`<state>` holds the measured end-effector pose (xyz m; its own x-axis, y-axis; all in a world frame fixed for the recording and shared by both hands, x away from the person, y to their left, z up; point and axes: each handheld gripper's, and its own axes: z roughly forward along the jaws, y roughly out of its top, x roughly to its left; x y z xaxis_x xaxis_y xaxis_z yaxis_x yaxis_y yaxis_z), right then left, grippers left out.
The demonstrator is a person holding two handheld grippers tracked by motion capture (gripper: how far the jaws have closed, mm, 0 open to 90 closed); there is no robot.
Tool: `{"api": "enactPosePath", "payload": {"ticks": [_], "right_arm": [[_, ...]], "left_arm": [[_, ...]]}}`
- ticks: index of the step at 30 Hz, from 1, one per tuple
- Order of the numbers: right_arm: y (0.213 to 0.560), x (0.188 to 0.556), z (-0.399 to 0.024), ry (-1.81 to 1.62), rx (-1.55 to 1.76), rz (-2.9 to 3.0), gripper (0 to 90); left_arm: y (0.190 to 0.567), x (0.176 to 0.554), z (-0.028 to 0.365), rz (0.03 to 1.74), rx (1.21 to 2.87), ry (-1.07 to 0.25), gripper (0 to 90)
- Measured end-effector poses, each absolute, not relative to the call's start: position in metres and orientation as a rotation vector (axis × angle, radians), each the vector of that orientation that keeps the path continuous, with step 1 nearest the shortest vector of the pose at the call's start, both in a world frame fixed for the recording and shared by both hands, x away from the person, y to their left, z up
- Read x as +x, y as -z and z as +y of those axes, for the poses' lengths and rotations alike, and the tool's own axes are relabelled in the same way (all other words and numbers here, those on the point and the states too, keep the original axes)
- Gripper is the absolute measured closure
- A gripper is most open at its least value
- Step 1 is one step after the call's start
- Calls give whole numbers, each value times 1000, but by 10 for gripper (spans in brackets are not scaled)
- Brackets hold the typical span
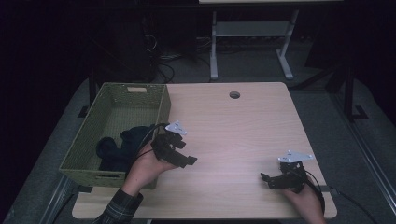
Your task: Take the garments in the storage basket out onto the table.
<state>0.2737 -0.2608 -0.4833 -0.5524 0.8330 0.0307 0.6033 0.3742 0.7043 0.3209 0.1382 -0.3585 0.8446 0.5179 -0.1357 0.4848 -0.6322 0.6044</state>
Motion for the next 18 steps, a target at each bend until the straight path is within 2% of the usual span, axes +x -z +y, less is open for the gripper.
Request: {"api": "enactPosePath", "payload": {"ticks": [5,18], "right_arm": [[483,274,-261,-974,1258,2310,24],[483,274,-261,-974,1257,2310,24]], "left_arm": [[351,323,143,718,2358,-59,311],[337,332,143,691,2394,-40,365]]}}
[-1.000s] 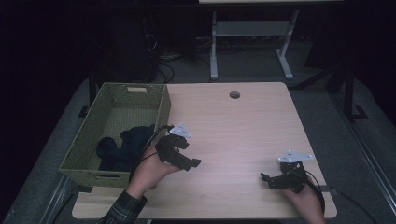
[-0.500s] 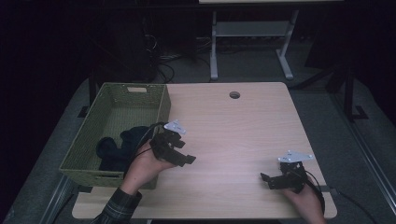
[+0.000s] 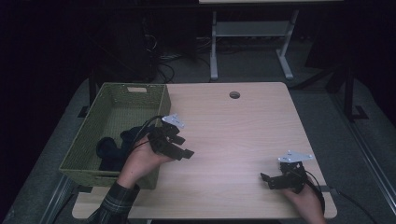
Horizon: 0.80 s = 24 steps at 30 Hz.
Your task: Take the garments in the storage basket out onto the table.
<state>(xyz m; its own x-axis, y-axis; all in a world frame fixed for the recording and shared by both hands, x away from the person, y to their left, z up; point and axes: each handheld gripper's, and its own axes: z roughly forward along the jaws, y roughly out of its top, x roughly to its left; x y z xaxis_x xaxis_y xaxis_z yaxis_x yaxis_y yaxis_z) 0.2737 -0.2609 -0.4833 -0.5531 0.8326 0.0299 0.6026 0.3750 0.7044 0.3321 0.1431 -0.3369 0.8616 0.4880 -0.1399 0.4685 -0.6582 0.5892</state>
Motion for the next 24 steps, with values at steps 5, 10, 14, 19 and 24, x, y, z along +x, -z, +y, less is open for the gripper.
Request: {"api": "enactPosePath", "payload": {"ticks": [5,10,14,19,24], "right_arm": [[483,274,-261,-975,1257,2310,24],[483,274,-261,-975,1251,2310,24],[483,274,-261,-975,1247,2313,24],[483,274,-261,-975,1250,2313,24],[483,274,-261,-975,1249,2313,24]], "left_arm": [[332,336,142,682,2399,-19,389],[333,339,145,679,2409,-17,393],[334,341,154,707,2392,-28,399],[328,342,167,726,2374,-54,403],[325,343,178,747,2356,-76,403]]}}
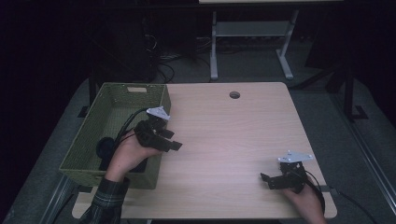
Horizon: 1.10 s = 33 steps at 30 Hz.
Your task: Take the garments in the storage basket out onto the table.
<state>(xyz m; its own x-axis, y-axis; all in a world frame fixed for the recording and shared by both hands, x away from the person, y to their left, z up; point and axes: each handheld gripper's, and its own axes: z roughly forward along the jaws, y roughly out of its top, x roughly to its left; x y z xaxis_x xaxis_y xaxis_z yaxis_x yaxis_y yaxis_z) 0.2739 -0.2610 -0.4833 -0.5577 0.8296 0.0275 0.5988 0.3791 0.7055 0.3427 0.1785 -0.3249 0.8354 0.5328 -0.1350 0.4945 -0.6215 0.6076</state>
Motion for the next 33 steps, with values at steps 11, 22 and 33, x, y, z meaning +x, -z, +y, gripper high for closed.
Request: {"api": "enactPosePath", "payload": {"ticks": [11,22,33], "right_arm": [[483,274,-261,-975,1249,2313,24],[483,274,-261,-975,1249,2313,24],[483,274,-261,-976,1251,2312,24]], "left_arm": [[320,342,193,771,2343,-114,402],[314,340,215,826,2318,-165,402],[309,340,240,890,2289,-216,402]]}}
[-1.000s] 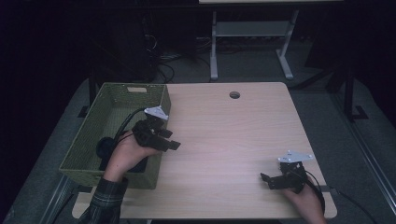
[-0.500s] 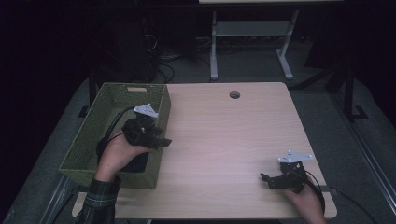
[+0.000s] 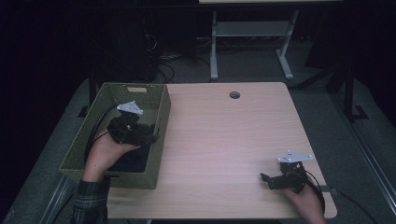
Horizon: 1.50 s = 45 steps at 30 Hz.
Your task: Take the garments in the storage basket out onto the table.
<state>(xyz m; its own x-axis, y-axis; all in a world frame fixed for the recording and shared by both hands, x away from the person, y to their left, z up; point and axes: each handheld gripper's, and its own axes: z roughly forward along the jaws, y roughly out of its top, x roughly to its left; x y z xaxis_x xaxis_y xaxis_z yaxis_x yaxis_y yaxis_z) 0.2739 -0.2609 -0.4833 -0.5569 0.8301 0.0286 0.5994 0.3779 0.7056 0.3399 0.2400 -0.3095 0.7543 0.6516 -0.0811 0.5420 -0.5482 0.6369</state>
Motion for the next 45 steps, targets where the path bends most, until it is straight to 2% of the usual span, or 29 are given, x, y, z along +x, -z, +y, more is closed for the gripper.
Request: {"api": "enactPosePath", "payload": {"ticks": [23,34,45], "right_arm": [[483,273,-261,-977,1250,2311,24],[483,273,-261,-977,1249,2312,24],[483,273,-261,-977,1248,2312,24]], "left_arm": [[326,346,287,1094,2300,-268,360],[344,349,297,1164,2347,-232,246],[364,358,305,1243,2345,-181,216]]}}
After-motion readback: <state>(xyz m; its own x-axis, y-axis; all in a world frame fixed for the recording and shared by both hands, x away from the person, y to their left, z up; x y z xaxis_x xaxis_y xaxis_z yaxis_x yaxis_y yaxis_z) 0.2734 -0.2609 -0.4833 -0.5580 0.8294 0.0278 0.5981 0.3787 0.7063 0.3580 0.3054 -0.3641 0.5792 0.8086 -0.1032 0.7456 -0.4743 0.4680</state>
